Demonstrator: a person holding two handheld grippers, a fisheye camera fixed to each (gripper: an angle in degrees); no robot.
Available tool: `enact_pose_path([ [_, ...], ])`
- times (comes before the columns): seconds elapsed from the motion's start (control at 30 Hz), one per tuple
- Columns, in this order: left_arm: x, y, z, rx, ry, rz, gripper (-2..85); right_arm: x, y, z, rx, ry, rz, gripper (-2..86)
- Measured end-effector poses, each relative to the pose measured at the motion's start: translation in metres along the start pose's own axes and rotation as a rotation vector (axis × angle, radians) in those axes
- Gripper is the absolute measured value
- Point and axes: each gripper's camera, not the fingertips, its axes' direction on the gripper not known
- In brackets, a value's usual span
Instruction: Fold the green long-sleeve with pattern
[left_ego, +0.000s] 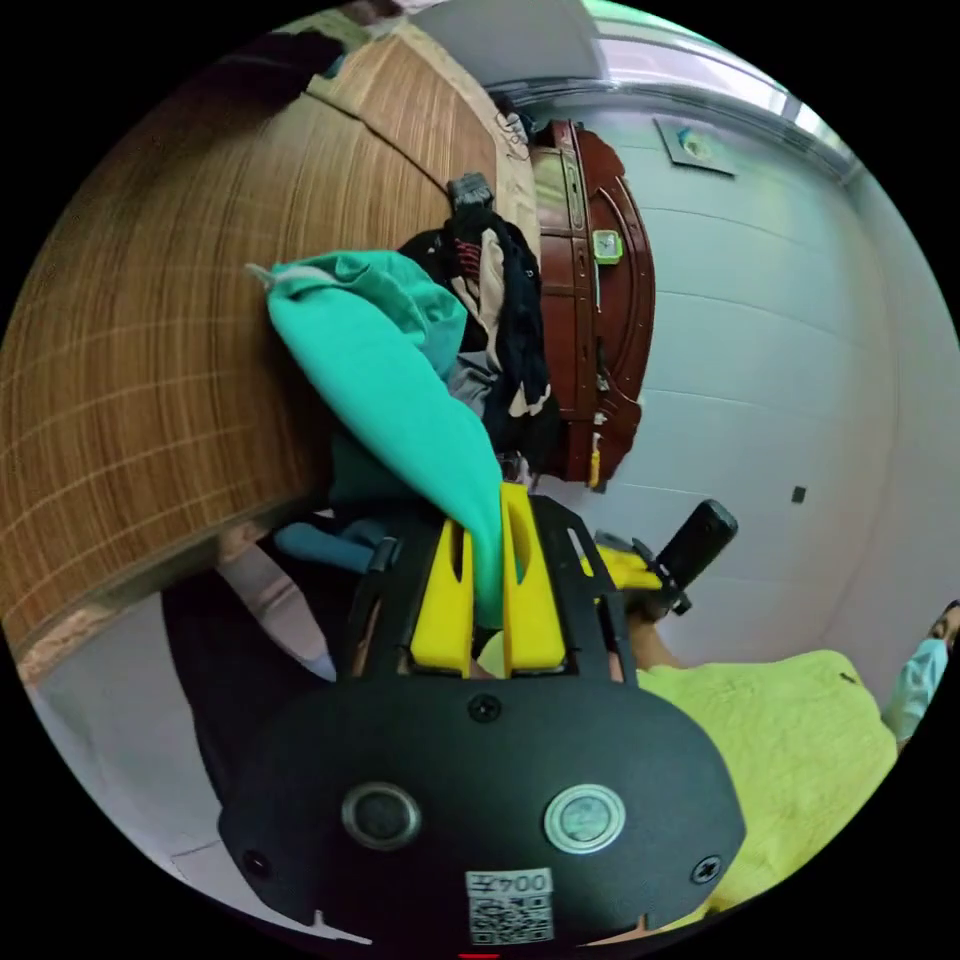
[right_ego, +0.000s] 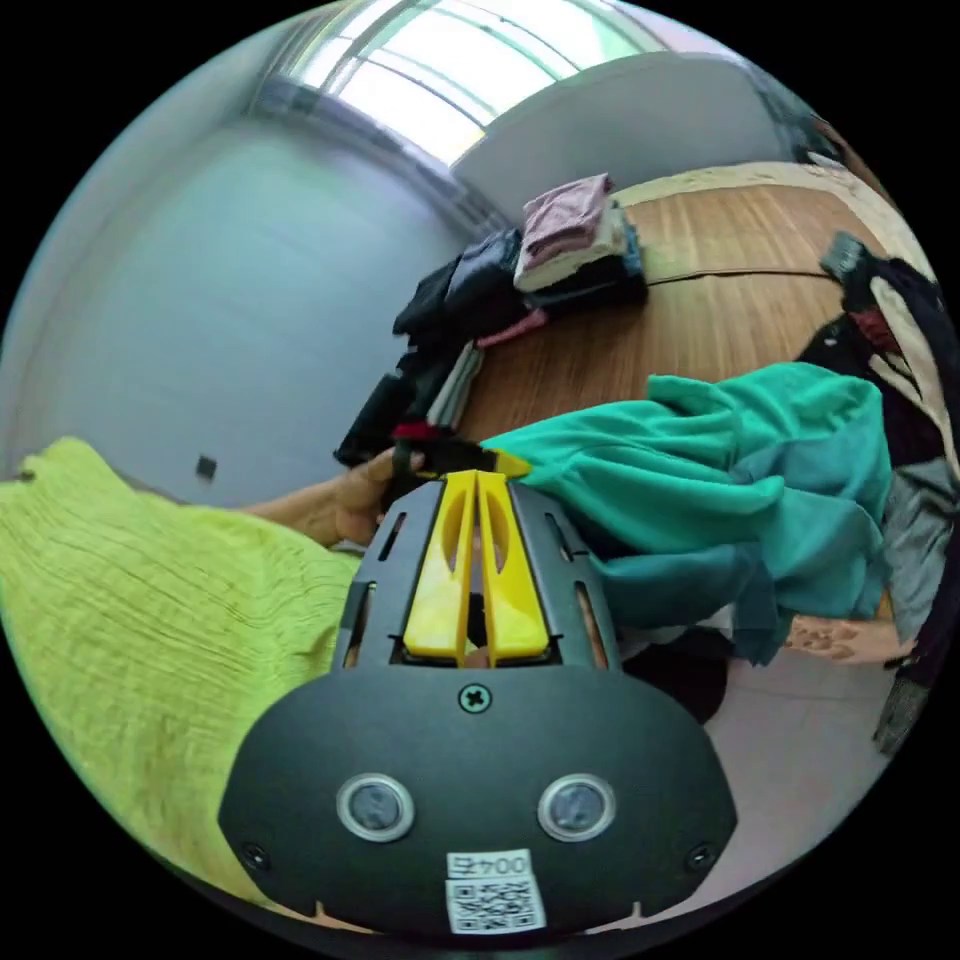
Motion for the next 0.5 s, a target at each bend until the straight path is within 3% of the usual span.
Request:
enact_pose_path([
  [0.07,0.015,0.01,-0.002,0.013,-0.007,0.058,6.8,0.037,-0.007,-0.022,0.102,0.002,0.147,10.1],
  [0.17,0.06,0.028,0.01,-0.003,-0.024,0.245,6.8,0.077,-0.036,-0.013,0.032,-0.02,0.248,24.6],
  [0.37,0.132,0.059,0.054,-0.115,-0.165,0.548,6.6,0.119,-0.101,0.062,-0.17,0.021,0.303,27.6],
  [0.5,0.153,0.08,0.077,-0.121,-0.179,0.661,6.7,0.123,-0.103,0.127,-0.371,0.084,0.362,22.1],
])
